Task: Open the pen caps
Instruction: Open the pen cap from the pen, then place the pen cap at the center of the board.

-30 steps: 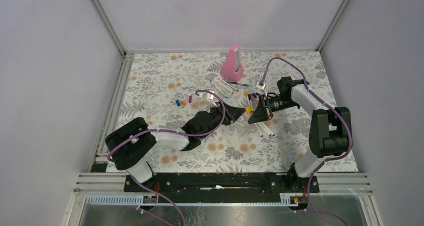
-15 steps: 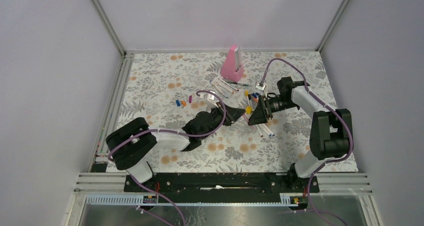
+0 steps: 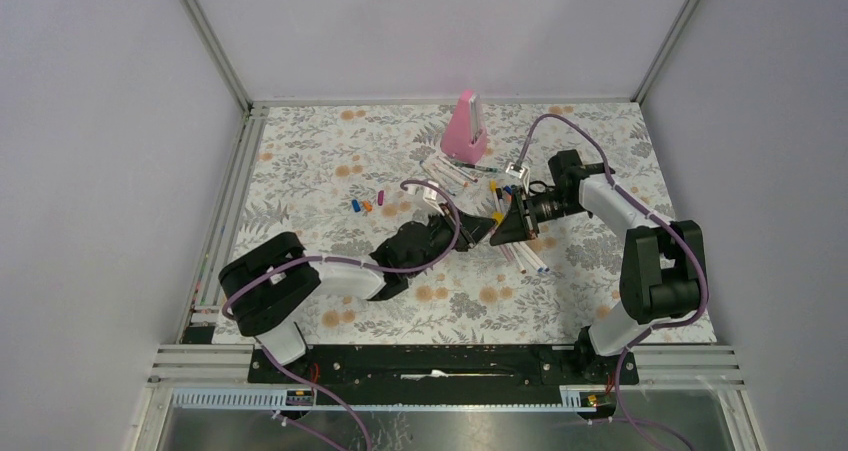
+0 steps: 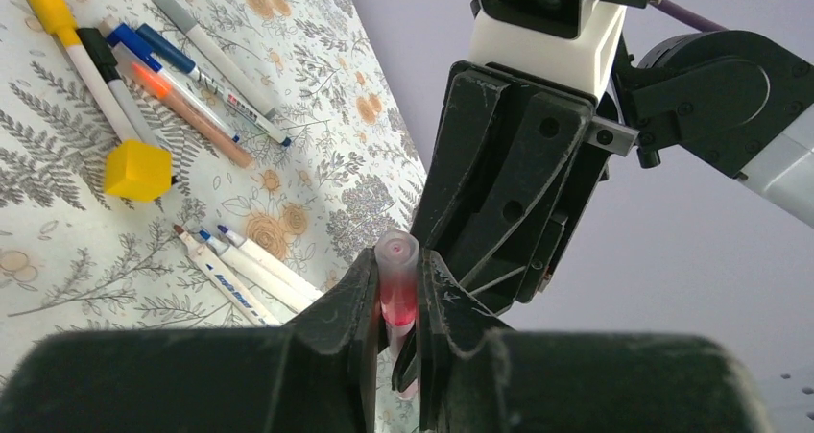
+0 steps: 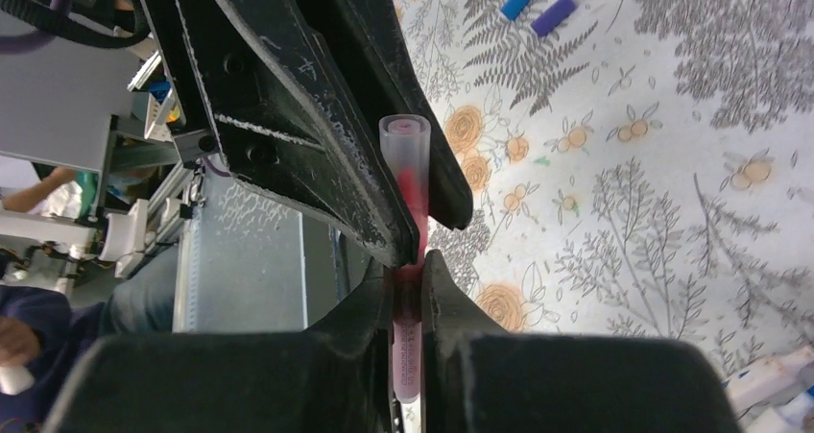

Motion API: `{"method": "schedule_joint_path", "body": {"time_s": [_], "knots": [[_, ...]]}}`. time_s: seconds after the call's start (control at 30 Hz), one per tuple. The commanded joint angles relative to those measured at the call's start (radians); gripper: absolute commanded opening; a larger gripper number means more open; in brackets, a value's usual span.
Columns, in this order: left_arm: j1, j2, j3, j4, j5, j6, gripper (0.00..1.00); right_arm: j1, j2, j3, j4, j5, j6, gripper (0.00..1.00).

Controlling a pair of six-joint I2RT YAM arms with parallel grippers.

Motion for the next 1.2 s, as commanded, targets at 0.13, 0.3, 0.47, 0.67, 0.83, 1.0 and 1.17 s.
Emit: {"method": "schedule_joint_path", "body": {"time_s": [0.13, 0.3, 0.47, 0.67, 0.83, 1.0, 1.17], "knots": [[0.254, -0.213, 0.081, 0.121, -0.147, 0.086, 0.00, 0.046, 0.035, -0.005, -0.078, 0.025, -0.036, 0.00], [0.291, -0.282, 0.094, 0.088, -0.183, 0.132, 0.00, 0.046, 0.038, -0.006, -0.076, 0.021, -0.036, 0.00], [0.304, -0.310, 0.053, 0.120, -0.253, 0.125, 0.00, 0.048, 0.044, -0.011, -0.078, 0.001, -0.037, 0.00], [0.319, -0.325, 0.055, 0.147, -0.352, 0.101, 0.00, 0.047, 0.049, -0.012, -0.085, -0.008, -0.051, 0.00], [0.334, -0.344, 0.061, 0.143, -0.428, 0.087, 0.00, 0.047, 0.050, -0.011, -0.088, 0.004, -0.060, 0.00], [0.346, -0.365, 0.059, 0.124, -0.442, 0.086, 0.00, 0.049, 0.049, -0.009, -0.088, 0.012, -0.063, 0.00], [0.350, -0.427, 0.011, 0.054, -0.320, 0.105, 0.00, 0.043, 0.025, 0.007, -0.051, 0.103, -0.036, 0.00]]}}
